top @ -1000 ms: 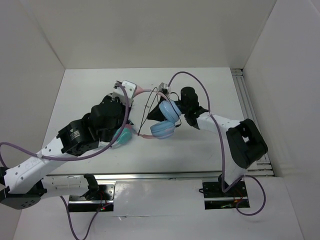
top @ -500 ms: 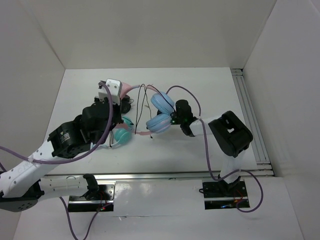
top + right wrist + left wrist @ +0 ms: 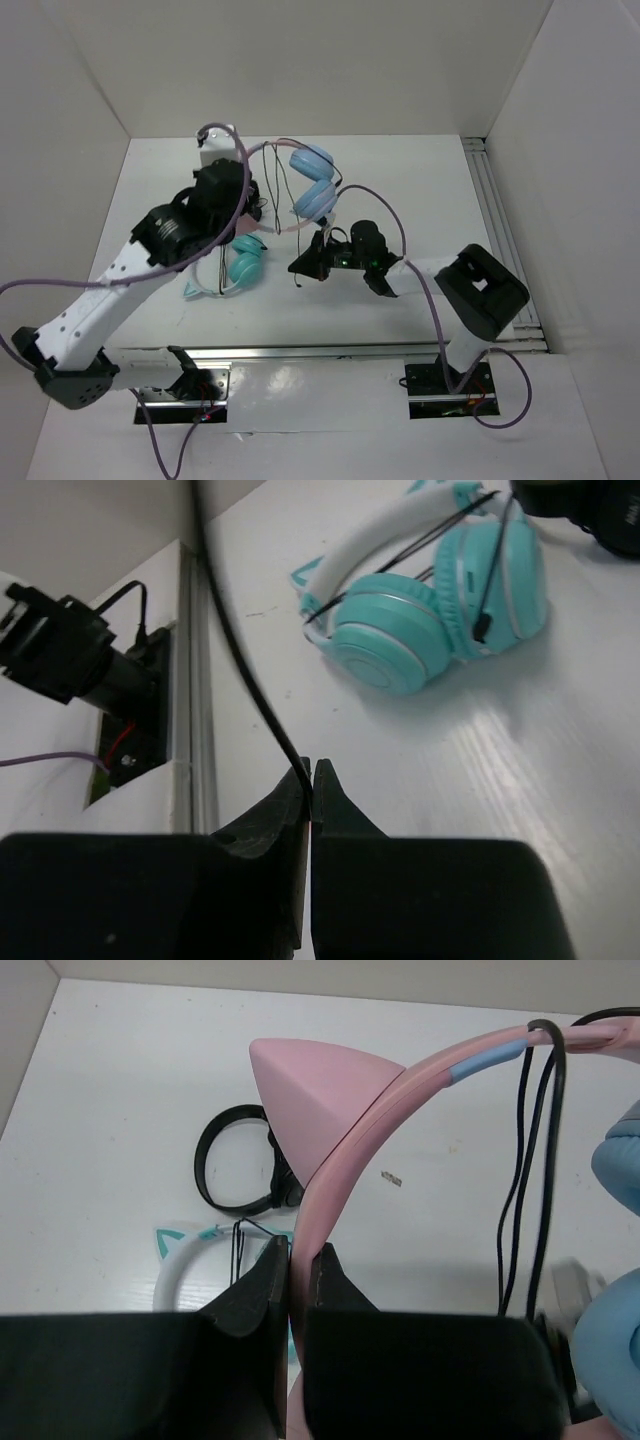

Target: Wrap the headphones

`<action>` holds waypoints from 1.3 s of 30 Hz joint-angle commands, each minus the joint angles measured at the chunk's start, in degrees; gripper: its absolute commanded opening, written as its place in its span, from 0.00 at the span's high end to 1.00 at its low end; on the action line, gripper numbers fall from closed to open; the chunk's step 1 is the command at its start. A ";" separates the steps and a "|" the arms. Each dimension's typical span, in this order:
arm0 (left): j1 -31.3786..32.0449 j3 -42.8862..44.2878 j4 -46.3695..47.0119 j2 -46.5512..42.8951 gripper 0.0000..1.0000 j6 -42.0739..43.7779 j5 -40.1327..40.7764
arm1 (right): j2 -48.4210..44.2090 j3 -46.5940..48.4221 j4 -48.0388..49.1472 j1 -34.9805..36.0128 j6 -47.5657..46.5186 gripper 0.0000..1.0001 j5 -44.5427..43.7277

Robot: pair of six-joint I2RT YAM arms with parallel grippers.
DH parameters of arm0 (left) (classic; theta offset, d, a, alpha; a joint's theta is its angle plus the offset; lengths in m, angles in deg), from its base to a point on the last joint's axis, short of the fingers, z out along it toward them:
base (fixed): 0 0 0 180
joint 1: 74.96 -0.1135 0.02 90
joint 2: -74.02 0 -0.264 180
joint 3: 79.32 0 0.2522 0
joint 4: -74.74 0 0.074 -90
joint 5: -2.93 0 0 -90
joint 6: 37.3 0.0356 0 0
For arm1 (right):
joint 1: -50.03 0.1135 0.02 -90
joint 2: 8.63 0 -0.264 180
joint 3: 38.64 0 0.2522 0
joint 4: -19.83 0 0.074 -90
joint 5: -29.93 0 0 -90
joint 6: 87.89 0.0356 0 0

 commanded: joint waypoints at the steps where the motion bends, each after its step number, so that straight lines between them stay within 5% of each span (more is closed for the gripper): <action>1: -6.70 7.33 6.68 6.13 1.00 -4.09 -10.98 | -7.13 -2.92 -2.78 2.13 -2.72 1.00 -3.32; 9: -10.14 13.67 7.28 18.71 1.00 -1.63 0.17 | -20.23 -5.83 -15.33 11.95 -5.88 1.00 -9.02; 16: -10.06 4.19 8.95 20.03 1.00 3.27 1.77 | -31.13 1.10 -34.57 16.63 -14.31 1.00 -23.60; 22: -6.89 -3.52 5.68 19.42 1.00 11.35 -5.77 | -32.98 12.18 -54.53 17.77 -23.72 1.00 -39.85; 34: 1.02 -11.55 -3.52 14.33 1.00 20.07 -28.97 | -37.11 16.58 -62.63 21.20 -24.26 0.98 -60.09; 39: 4.28 -12.17 -7.38 13.70 1.00 18.76 -29.00 | -35.28 17.11 -62.64 24.18 -25.40 0.98 -66.58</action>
